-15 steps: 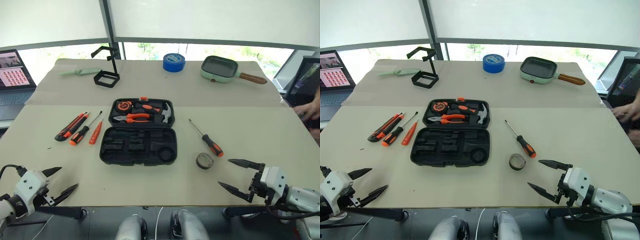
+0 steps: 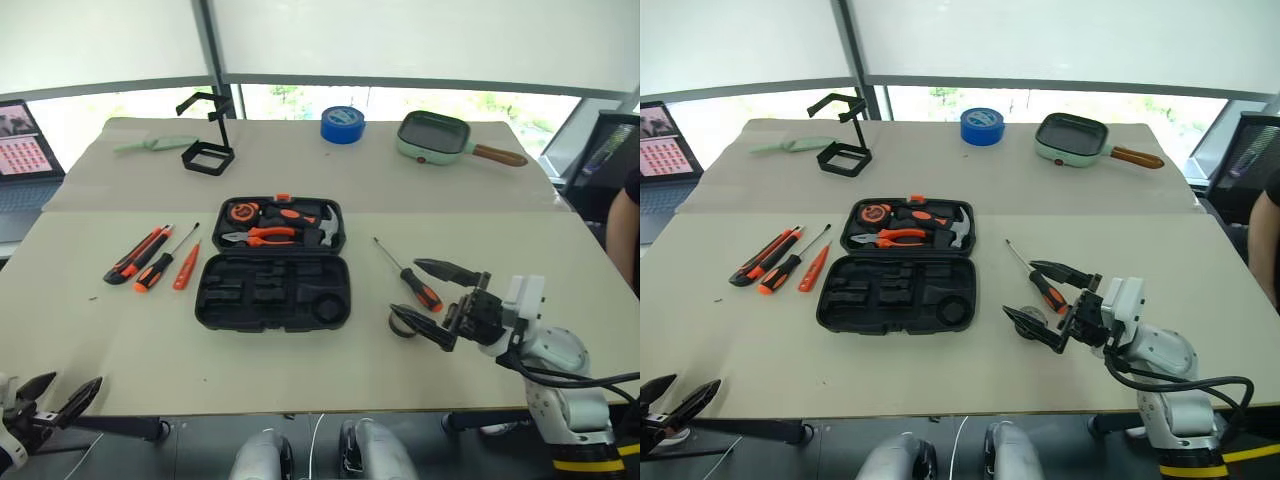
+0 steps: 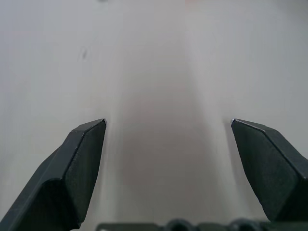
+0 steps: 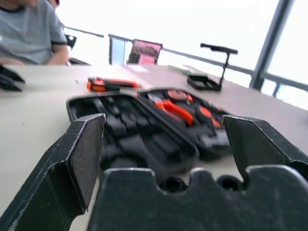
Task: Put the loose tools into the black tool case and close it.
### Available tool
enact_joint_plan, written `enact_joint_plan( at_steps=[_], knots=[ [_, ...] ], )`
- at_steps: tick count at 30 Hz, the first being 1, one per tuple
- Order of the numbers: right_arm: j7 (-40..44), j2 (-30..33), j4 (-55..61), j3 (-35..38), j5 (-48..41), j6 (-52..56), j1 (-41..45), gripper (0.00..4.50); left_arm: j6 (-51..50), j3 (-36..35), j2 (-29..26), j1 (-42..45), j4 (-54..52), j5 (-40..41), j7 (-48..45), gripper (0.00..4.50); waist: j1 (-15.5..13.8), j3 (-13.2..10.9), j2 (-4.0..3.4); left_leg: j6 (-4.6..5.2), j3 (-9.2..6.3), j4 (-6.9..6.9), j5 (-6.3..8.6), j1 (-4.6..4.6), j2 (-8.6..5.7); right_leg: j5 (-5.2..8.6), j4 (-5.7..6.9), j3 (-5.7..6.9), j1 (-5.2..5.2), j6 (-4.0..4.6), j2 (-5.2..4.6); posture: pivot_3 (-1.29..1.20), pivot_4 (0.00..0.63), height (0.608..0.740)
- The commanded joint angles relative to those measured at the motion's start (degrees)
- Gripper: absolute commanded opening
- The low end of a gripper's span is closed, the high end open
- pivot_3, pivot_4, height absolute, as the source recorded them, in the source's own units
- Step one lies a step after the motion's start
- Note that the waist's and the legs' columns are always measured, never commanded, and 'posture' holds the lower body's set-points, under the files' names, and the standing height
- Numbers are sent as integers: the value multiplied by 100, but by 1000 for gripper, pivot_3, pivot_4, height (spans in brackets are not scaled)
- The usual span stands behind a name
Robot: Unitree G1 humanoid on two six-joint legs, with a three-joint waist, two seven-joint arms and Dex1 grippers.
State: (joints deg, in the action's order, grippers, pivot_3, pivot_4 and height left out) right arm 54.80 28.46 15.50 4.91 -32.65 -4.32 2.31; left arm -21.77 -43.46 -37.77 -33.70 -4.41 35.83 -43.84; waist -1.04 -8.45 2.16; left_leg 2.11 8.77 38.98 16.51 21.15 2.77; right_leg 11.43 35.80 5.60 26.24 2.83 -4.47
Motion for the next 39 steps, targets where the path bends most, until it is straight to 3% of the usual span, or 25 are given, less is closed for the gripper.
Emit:
enact_joint_plan(
  at_steps=[1,8,14,20,25,29,35,39],
  knots=[
    [-333,-135,289,41,31,51,196,4500,-567,-282,-177,279,-461,387,291,4459,-22,0,0,-21,0,2,13,0,-1,0,0,-2,0,0,-2,0,150,740],
    [-242,-131,372,-118,28,97,234,4500,-2019,316,-990,1876,-673,602,1012,4459,-54,4,8,-37,-4,7,10,-4,-5,-2,15,-3,-7,0,-2,0,150,740],
    [20,-34,454,-309,-7,152,246,4500,-2883,1642,-1618,3751,331,88,1265,4459,51,3,7,-19,-2,5,-25,-6,-9,-3,24,-5,-7,0,11,0,150,740],
    [20,-3,481,-292,43,117,190,4500,-2647,2827,-1530,5421,1678,-666,1089,4459,78,0,14,-64,7,2,-51,-5,-12,-4,27,-5,-3,3,18,0,150,740],
    [-19,3,491,-263,105,53,116,4500,-2472,3394,-1251,6204,2511,-1117,899,4459,64,0,15,-62,12,3,-51,-6,-20,-5,30,-10,-3,4,14,0,150,740],
    [-81,-3,459,-177,184,-33,46,4500,-2366,3620,-1079,6413,2846,-1348,711,3414,47,0,16,-61,14,6,-52,-8,-25,-5,35,-10,-4,4,15,0,150,740],
    [-87,-22,467,-126,231,-67,-69,4500,-2187,3352,-1161,6276,2895,-1442,537,1027,47,1,19,-58,14,13,-51,-6,-23,-5,37,-12,-4,3,10,0,150,740],
    [-101,-34,447,-125,256,-73,-73,4500,-1800,3140,-1187,6205,2980,-1492,452,907,61,1,19,-57,14,15,-50,-6,-23,-5,38,-13,-4,2,10,0,150,740]
  ],
)
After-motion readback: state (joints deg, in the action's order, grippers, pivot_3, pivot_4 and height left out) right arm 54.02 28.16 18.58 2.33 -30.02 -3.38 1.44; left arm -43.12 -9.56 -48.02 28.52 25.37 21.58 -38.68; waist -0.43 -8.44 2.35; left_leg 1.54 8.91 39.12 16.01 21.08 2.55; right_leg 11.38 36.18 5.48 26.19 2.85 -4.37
